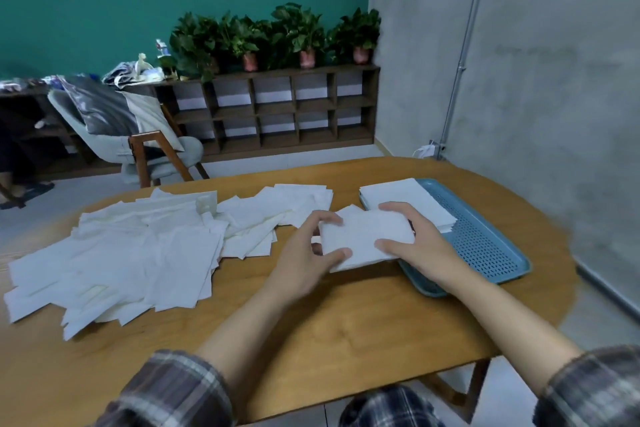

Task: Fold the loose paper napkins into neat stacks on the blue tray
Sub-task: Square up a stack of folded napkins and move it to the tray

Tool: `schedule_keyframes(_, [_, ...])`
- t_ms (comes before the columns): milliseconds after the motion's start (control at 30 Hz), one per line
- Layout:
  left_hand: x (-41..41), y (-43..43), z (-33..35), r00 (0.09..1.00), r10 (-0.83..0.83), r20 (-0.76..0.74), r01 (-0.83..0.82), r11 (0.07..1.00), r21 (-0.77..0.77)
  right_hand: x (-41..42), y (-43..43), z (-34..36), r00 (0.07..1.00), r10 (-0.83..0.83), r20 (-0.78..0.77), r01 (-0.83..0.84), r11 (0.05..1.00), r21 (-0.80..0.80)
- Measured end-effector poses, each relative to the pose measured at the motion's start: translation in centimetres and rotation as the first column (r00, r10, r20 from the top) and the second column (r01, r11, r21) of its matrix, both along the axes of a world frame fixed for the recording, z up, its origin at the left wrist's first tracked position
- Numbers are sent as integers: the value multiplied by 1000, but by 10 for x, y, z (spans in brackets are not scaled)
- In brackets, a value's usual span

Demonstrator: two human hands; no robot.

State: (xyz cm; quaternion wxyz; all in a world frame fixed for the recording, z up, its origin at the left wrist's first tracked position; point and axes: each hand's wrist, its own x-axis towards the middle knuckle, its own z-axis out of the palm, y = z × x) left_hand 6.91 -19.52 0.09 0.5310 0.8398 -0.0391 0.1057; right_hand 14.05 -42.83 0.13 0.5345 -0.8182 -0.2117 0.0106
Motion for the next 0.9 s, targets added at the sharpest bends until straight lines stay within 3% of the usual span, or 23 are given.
schedule_keyframes(233, [33,-78,-6,997,-42,-59,40,998,-40,23,-80,-2,984,-171,-55,171,985,-3])
schedule_keyframes(333, [46,-98,-8,997,-9,-70,10,1000,24,31,-103,-9,969,-235,-82,231,972,-48])
schedule_keyframes(567, [59,-118,-15,995,51,-90,-35,984,172,44,-125,-27,951,-296,-85,269,933,-238])
schedule_keyframes(900, [59,-116,-21,996,-6,-93,25,979,204,41,-130,-30,946,-315,-80,289,929,-233])
